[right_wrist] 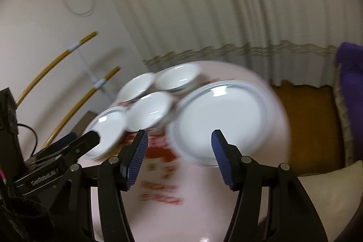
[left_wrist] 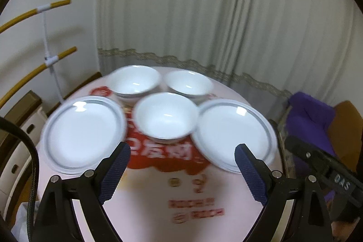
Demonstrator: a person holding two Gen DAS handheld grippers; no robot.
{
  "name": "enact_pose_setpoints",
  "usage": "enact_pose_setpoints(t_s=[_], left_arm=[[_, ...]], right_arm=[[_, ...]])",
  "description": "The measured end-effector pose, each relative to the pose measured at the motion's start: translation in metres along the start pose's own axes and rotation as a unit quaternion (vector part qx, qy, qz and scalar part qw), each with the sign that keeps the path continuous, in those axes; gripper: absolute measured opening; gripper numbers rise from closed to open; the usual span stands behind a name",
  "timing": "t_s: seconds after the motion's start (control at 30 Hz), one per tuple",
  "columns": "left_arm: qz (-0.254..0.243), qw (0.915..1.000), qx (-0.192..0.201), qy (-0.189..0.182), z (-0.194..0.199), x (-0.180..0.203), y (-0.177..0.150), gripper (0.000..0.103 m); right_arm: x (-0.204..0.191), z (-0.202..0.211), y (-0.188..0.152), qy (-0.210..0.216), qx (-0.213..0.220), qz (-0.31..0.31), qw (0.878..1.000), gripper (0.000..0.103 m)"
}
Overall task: Organize plates and bowls
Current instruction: 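Move both grippers to the rim of the next grey-rimmed plate, then close the left gripper on the plate rim while the right gripper closes beside it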
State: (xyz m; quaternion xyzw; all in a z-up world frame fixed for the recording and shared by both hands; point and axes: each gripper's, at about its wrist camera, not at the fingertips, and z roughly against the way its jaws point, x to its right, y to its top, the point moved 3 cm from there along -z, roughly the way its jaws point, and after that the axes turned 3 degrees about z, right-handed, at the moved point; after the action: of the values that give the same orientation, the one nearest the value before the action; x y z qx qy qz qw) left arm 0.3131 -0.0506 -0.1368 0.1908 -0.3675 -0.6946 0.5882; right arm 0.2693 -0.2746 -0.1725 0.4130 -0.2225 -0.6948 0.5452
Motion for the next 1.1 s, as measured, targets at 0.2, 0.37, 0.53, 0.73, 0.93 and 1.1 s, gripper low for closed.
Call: enact_pose_setpoints(t_s=[0.2,0.37,0.53,0.73,0.93,1.1], left_arm=[[0.019,0.9988,-0.046,0.000,-0.048,0.026,0.000,0.090],[0.026,0.9982,-0.053,0.015,-0.087,0.035,0.001,0.088],[0.035,0.9963,-0.074,0.026,-0.118,0.039,0.001,0.080],[0.045,0.9939,-0.099,0.018,-0.155,0.041,0.001,0.068],[0.053,0.9923,-0.112,0.009,-0.181,0.038,0.000,0.055],[0.041,0.9934,-0.106,0.010,-0.189,0.044,0.005,0.052]], right_arm=[[0.058,-0.016,0.007,-0.039,-0.012,-0.024,0.999,0.060],[0.092,-0.044,0.006,-0.057,-0.034,-0.038,0.997,0.060],[0.117,-0.070,0.006,-0.058,-0.048,-0.052,0.996,0.060],[0.126,-0.093,0.011,-0.049,-0.056,-0.055,0.996,0.052],[0.127,-0.104,0.012,-0.034,-0.059,-0.055,0.996,0.040],[0.131,-0.112,0.012,-0.023,-0.064,-0.059,0.996,0.030]])
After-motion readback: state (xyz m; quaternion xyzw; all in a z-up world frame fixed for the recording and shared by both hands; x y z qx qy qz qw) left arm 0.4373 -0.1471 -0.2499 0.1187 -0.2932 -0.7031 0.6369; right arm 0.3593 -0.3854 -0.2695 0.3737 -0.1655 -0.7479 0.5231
